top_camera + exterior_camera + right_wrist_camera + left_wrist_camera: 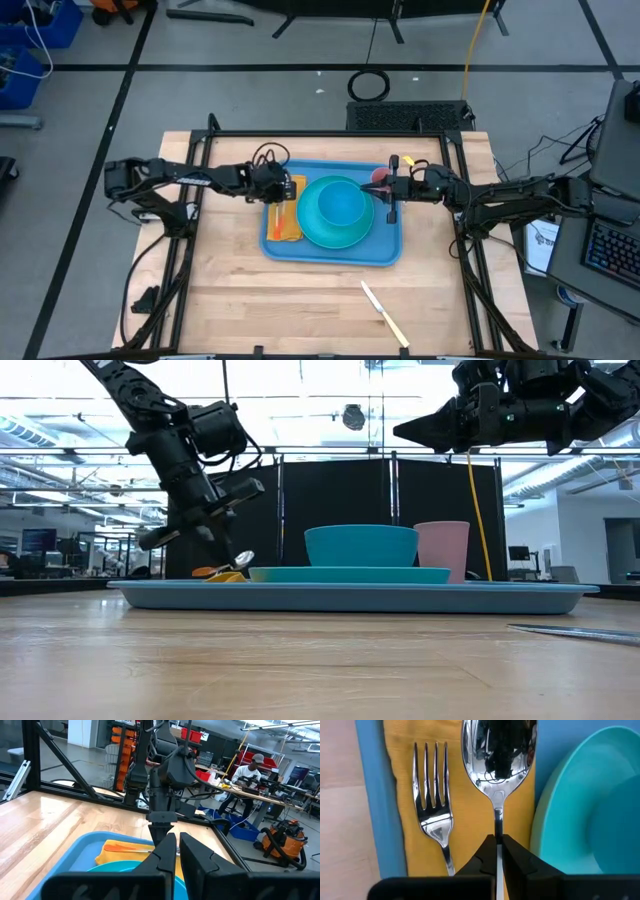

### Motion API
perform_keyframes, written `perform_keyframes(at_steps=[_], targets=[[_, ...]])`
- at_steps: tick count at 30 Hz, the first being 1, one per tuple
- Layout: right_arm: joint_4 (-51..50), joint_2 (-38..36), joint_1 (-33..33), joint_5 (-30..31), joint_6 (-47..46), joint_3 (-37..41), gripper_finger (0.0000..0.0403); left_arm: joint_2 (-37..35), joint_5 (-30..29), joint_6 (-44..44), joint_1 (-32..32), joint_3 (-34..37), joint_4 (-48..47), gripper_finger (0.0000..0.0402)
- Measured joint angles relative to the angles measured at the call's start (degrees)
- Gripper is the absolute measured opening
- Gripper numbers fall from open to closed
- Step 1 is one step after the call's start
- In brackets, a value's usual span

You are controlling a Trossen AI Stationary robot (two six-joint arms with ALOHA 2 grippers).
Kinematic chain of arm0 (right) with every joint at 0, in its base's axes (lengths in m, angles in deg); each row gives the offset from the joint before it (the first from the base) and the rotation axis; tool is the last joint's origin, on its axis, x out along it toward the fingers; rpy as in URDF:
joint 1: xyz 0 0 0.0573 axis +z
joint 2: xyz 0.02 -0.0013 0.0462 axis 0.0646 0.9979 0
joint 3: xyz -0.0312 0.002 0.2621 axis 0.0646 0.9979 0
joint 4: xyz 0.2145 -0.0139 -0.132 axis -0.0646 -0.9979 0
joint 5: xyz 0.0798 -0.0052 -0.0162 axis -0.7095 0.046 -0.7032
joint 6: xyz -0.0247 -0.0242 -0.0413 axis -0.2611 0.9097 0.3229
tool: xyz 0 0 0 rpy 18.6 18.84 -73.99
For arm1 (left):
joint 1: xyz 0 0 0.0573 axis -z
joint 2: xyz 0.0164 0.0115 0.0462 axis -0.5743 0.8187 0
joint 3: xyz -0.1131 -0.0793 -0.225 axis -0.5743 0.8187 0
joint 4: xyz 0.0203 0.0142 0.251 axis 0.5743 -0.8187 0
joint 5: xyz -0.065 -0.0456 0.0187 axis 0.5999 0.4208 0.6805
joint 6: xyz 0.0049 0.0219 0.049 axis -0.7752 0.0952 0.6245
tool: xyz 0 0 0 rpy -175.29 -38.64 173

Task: Set up tray
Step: Put the orange spoon to the right of the orange fork on the yellow napkin on the blue serving tray

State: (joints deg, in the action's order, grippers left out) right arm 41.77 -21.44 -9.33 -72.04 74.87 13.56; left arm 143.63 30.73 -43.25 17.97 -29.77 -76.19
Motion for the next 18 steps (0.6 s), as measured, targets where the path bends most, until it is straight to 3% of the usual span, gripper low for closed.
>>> perform_keyframes(at_steps=[18], targets=[[0.0, 0.0, 0.0, 0.0, 0.0, 0.0, 0.0013, 4.3, -0.5, -1.3, 0.4, 0.1, 0.3, 0.0008]])
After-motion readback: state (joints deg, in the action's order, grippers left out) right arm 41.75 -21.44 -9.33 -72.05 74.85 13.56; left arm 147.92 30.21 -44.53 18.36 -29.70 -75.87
